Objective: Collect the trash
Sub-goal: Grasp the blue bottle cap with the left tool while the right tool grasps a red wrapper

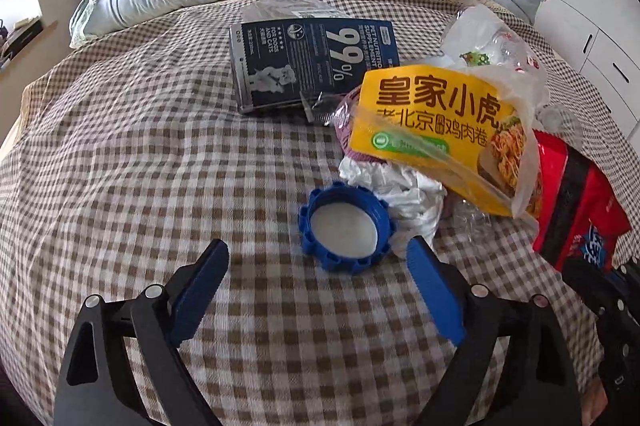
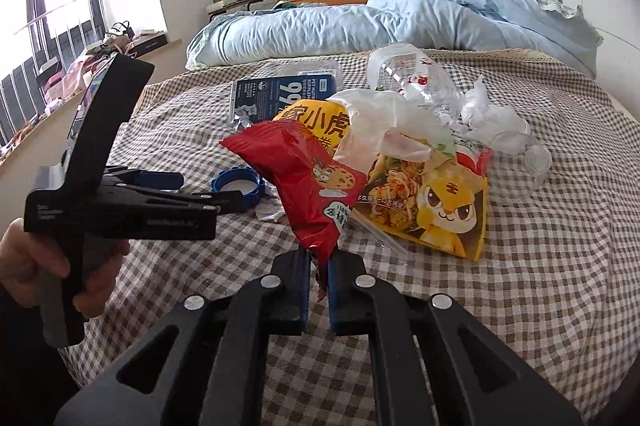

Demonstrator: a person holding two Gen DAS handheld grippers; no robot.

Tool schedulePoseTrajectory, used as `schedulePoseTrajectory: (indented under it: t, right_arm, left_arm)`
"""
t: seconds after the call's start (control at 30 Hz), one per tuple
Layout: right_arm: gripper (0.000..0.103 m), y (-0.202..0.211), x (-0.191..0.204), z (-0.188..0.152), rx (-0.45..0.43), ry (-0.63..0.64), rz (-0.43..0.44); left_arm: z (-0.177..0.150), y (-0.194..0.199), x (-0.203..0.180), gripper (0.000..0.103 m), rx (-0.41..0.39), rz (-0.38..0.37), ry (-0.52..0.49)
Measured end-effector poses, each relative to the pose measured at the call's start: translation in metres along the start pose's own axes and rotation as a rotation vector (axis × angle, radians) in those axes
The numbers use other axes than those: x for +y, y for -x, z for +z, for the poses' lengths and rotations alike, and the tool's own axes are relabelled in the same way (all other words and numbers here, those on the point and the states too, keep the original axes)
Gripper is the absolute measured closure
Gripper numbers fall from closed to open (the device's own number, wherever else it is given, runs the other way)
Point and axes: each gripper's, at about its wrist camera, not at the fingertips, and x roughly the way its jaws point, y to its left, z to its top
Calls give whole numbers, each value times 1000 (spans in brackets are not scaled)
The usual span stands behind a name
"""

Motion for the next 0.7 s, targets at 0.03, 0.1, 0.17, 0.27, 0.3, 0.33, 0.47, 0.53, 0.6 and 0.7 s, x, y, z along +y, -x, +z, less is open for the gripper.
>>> schedulePoseTrajectory:
  t: [0.03, 0.1, 0.17, 0.27, 0.3, 0.33, 0.47, 0.53, 0.6, 0.7]
  right_arm:
    - [96, 0, -1, 0, 1, -1, 0]
    - [96, 0, -2, -1, 2, -2, 2]
    - [96, 0, -2, -1, 3, -2, 8]
    - [96, 1, 2, -1, 4, 12, 10]
    - [96, 0, 3, -1, 4, 16, 12]
    - [96, 1, 3, -1, 3, 16, 10]
    - [96, 1, 2, -1, -3, 11, 2]
    - [96, 2, 2, -1, -8, 13, 2]
    - [96, 3, 3, -1, -14, 18, 4]
    - [96, 5, 6, -1, -24, 24, 9]
  left_arm:
    - [2, -4, -2, 16, 2, 8, -16]
    - [4, -10, -4, 20, 15, 24, -34]
    - [3, -13, -3, 24, 15, 17, -32]
    - [-1, -15, -4, 43, -2, 44, -72]
    - [-2, -14, -6, 49, -9, 62, -80]
    - [-2, -13, -5, 59, -16, 72, -80]
    - [-5, 1, -1, 59, -38, 21, -75]
    - [-6, 11, 3, 59, -54, 8, -65]
    - [-6, 25, 8, 59, -87, 2, -48]
    - [-8, 41, 17, 59, -127, -15, -13]
